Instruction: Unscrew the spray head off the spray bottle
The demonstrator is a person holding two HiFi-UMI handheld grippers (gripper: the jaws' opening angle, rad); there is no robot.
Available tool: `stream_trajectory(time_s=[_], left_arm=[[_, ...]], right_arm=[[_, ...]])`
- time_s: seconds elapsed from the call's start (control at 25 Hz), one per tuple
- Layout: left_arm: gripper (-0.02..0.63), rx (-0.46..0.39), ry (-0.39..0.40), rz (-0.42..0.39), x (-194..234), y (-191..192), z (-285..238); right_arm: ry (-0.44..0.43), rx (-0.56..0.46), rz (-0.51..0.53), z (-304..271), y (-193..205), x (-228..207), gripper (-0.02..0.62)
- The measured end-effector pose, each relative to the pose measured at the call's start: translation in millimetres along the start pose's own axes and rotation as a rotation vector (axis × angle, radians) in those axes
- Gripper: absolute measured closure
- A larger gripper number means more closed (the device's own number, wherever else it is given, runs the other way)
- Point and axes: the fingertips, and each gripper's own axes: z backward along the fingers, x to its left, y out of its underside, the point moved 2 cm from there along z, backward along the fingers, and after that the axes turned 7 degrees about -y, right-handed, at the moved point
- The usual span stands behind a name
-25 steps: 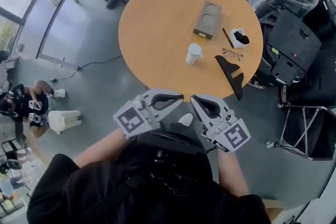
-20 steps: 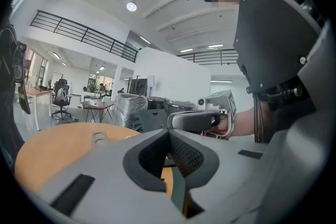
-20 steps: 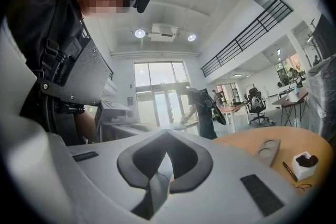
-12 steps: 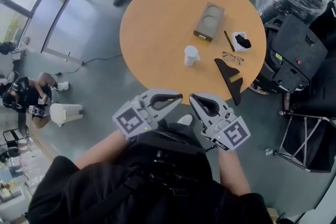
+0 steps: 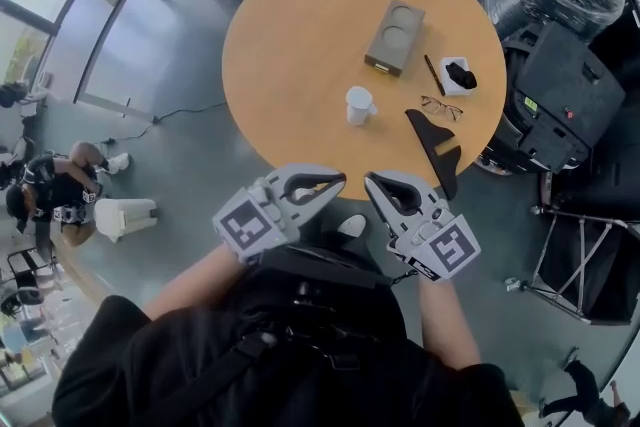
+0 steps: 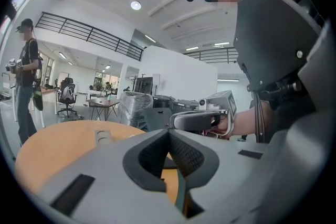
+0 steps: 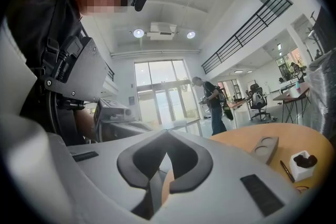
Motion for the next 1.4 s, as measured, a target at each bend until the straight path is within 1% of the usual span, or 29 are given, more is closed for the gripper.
stream_trajectory(time_s=[0.24,0.68,0.88,0.96,1.16,1.24,1.28,1.36,1.4], left_arm=[[0.578,0.003,0.024,0.021,42,-2,-4],[0.578,-0.016,0.112,0.016,152,-1,-4],[0.577,-0.005,0.165,-0.016,192,9,-5],[0.578,-0.007,0.182,-0.017,204,13,-5],[0.578,-0.006,0.191,-0.022,228,37,-15],[0.578,-0.014,0.192,-0.045,234,47,-21],[0.577,-0.025,0.191,-0.075,235,50,-23],[0.578,-0.046,0.183,-0.163,234,55,-26],[0.577,-0.057,0.176,-0.196,233,58,-29]], right_arm=[[0.038,0.018,-0.003,-28,-3,-25,0.589],[0.14,0.049,0.0,-113,1,-77,0.588],[0.202,0.059,0.002,-143,13,-99,0.588],[0.233,0.069,0.003,-150,19,-105,0.588],[0.314,0.086,0.01,-153,38,-122,0.586],[0.333,0.089,0.012,-149,46,-129,0.584],[0.334,0.09,0.01,-147,50,-132,0.577],[0.326,0.099,0.006,-145,57,-137,0.528],[0.322,0.109,0.008,-144,62,-140,0.523]])
